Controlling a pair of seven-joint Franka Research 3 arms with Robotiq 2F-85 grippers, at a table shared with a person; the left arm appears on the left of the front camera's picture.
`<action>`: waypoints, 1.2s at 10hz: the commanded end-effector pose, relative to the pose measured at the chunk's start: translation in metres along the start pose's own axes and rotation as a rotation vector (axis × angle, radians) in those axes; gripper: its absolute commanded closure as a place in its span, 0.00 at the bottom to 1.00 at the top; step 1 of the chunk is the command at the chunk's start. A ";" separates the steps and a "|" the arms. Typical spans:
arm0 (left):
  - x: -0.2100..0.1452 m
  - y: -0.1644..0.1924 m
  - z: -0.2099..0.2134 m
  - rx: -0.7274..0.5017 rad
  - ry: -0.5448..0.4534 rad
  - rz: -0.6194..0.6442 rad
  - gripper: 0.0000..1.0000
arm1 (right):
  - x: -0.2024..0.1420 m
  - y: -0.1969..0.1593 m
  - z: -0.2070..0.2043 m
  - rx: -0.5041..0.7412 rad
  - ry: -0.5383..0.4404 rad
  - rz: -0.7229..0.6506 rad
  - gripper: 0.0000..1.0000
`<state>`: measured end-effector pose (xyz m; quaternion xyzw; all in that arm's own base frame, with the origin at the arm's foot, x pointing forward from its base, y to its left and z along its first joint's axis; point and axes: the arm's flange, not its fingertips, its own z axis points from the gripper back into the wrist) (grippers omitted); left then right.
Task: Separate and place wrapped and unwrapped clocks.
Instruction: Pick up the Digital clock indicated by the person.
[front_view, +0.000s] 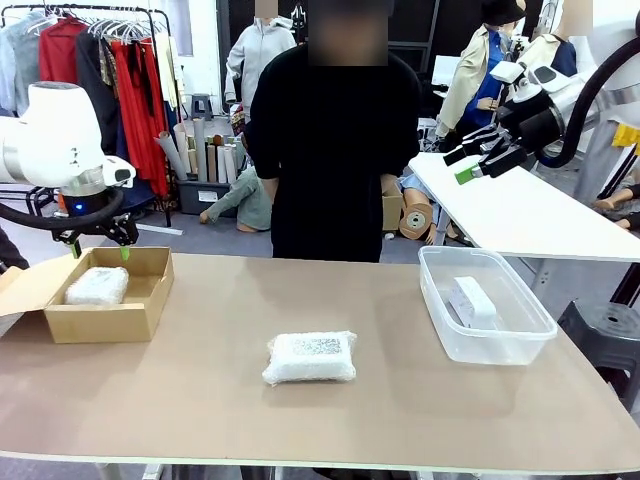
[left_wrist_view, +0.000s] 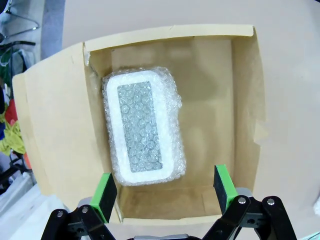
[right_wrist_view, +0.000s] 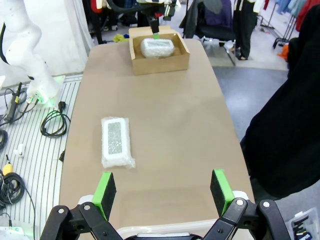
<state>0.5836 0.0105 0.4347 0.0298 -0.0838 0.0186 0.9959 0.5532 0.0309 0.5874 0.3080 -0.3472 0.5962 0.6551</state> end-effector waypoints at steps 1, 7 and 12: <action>-0.002 -0.004 0.013 -0.060 -0.004 -0.064 0.00 | 0.001 0.002 0.000 -0.003 -0.002 0.016 0.00; -0.020 -0.019 0.099 -0.558 -0.174 -0.592 0.00 | 0.001 0.002 0.000 -0.003 -0.002 0.016 0.00; 0.002 -0.025 0.126 -0.914 -0.623 -0.955 0.00 | 0.001 0.002 0.000 -0.003 -0.002 0.016 0.00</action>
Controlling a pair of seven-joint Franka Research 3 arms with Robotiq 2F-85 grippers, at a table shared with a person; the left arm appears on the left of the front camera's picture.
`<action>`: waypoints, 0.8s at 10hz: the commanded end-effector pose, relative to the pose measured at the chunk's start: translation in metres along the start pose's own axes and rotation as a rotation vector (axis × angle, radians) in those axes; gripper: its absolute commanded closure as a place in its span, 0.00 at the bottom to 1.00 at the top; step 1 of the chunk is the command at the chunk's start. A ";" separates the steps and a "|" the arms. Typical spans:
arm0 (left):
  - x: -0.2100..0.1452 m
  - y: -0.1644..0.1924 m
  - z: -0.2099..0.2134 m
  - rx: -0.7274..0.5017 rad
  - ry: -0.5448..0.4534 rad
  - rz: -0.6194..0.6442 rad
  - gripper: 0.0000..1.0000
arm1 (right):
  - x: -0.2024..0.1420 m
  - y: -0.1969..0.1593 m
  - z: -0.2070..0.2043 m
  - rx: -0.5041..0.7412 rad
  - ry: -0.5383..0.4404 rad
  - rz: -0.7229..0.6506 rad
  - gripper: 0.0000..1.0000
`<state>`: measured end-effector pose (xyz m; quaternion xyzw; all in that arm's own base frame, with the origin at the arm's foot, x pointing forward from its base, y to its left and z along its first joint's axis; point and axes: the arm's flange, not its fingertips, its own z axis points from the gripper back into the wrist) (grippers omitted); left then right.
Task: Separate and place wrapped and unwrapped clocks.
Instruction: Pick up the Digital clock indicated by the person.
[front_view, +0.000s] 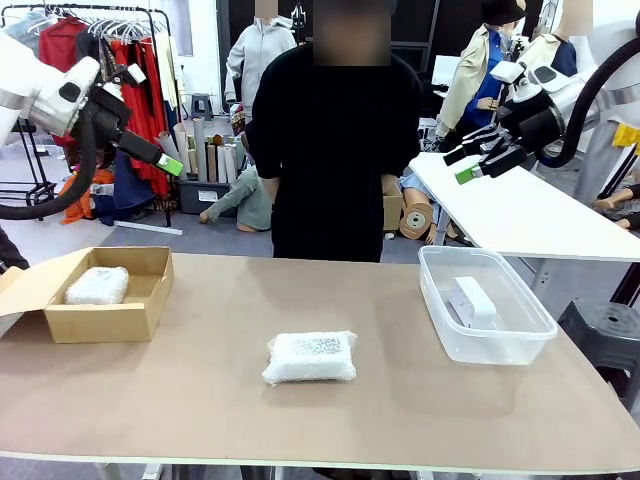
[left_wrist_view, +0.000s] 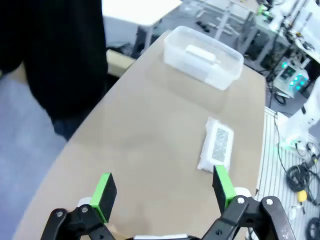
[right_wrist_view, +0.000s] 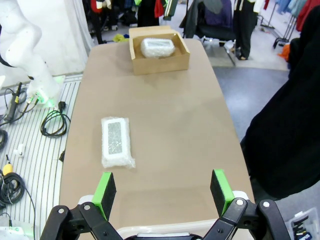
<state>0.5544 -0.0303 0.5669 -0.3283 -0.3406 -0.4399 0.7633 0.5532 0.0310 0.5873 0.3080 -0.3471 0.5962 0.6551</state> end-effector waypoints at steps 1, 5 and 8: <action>-0.006 0.019 0.001 -0.085 -0.074 -0.124 0.00 | 0.001 0.002 0.000 -0.004 -0.002 0.015 0.00; -0.004 0.012 -0.002 -0.070 -0.062 -0.158 0.00 | 0.001 0.002 0.000 -0.004 -0.002 0.015 0.00; -0.006 0.016 -0.003 -0.087 -0.076 -0.184 0.00 | 0.001 0.002 0.000 -0.004 -0.002 0.015 0.00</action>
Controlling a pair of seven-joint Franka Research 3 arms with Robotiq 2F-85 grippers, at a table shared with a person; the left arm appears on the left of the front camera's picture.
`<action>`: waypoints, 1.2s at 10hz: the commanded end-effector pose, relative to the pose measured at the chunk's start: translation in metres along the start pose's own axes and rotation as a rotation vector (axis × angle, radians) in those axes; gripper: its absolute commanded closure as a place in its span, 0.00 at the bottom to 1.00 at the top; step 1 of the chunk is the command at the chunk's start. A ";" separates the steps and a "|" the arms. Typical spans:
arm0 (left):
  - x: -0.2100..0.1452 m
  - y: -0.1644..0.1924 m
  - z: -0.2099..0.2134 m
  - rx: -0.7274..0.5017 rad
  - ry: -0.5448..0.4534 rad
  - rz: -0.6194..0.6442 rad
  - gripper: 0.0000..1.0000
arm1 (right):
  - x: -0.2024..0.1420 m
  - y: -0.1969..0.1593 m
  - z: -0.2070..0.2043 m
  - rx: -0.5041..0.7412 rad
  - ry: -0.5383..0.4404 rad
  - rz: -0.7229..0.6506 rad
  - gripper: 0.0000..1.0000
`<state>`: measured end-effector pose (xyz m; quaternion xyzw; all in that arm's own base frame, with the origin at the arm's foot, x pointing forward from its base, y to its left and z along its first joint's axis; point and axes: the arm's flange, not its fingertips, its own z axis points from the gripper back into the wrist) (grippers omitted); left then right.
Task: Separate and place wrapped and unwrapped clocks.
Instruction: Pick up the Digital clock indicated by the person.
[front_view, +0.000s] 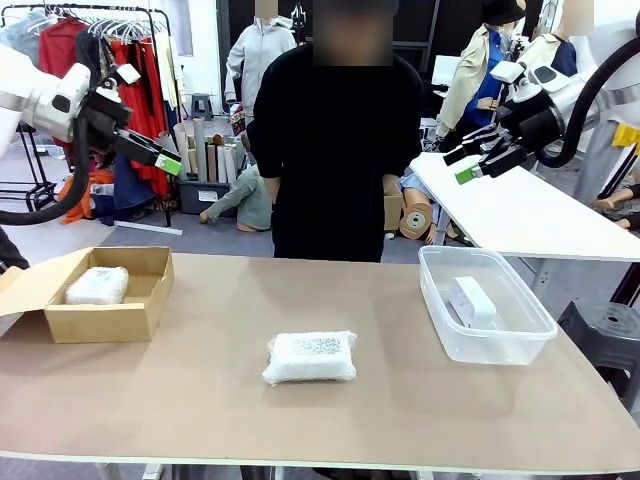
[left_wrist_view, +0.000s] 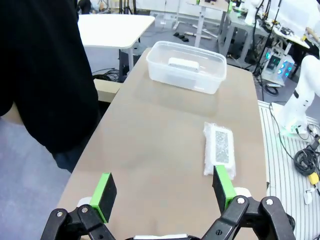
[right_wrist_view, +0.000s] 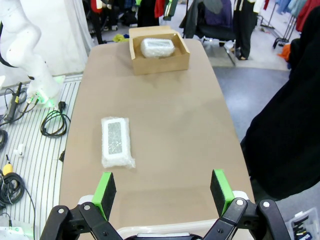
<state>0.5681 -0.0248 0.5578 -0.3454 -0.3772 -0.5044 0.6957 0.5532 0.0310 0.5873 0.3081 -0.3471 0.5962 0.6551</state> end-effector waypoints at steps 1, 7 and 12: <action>-0.011 0.002 -0.002 -0.089 0.067 -0.127 0.00 | 0.001 0.002 0.000 -0.004 -0.002 0.016 0.00; -0.022 -0.004 -0.003 -0.136 0.153 -0.445 0.00 | 0.001 0.002 0.000 -0.004 -0.002 0.016 0.00; -0.021 -0.002 0.005 0.014 0.083 -0.274 0.00 | 0.001 0.002 0.000 -0.004 -0.002 0.016 0.00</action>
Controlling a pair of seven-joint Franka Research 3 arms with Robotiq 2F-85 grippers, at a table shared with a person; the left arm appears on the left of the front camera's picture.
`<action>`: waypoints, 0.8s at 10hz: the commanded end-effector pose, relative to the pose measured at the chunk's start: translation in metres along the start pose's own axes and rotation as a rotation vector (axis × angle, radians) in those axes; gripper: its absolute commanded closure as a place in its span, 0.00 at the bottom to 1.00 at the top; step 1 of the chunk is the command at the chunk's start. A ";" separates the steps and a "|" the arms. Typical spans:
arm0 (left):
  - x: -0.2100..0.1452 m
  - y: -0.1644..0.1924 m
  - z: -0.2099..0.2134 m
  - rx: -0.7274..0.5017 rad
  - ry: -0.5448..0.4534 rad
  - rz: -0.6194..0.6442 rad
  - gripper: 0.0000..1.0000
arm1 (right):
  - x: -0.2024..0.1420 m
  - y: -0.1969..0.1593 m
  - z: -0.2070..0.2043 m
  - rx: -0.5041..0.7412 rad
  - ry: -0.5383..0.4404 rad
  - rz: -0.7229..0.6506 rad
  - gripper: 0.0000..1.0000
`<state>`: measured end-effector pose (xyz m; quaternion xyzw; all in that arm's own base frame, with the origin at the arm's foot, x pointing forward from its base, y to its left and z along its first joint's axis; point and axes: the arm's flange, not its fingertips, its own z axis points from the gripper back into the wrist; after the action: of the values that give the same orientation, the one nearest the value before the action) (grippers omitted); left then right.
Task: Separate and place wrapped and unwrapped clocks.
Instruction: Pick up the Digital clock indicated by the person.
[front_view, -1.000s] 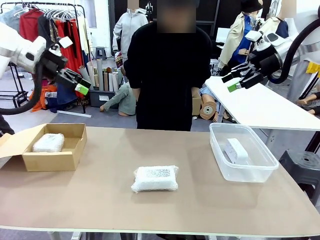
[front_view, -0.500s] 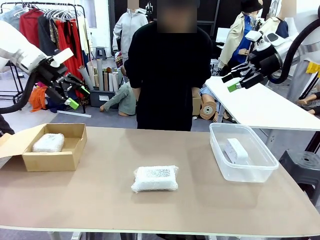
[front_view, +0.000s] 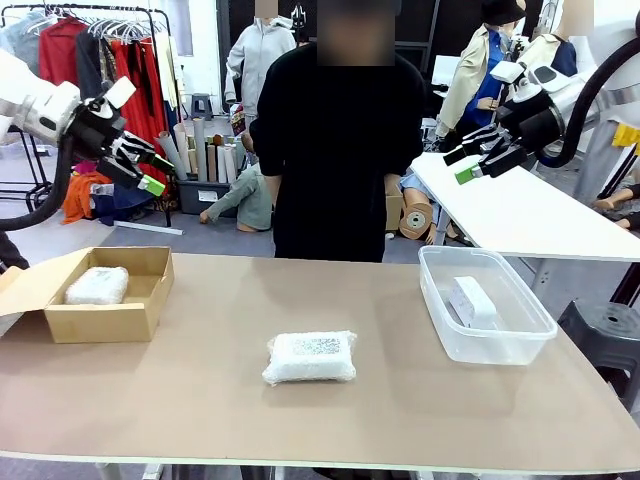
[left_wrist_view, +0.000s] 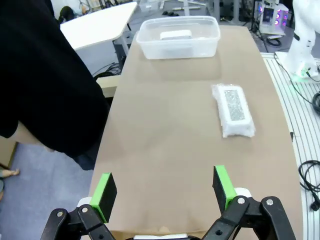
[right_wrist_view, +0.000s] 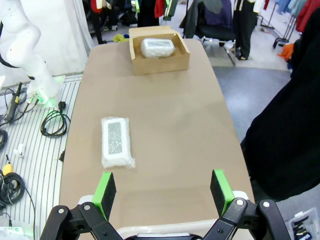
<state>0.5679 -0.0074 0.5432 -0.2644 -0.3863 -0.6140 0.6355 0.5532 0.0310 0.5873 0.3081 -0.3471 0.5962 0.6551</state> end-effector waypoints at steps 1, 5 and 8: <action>0.001 -0.007 -0.003 0.025 -0.011 0.014 0.00 | 0.001 0.002 0.000 -0.004 -0.002 0.016 0.00; -0.001 0.000 -0.002 0.006 0.002 0.004 0.00 | 0.001 0.002 0.000 -0.004 -0.002 0.016 0.00; -0.001 0.000 -0.002 0.006 0.002 0.004 0.00 | 0.001 0.002 0.000 -0.004 -0.002 0.016 0.00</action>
<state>0.5690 -0.0091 0.5401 -0.2644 -0.3874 -0.6111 0.6376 0.5532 0.0310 0.5873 0.3081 -0.3471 0.5962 0.6551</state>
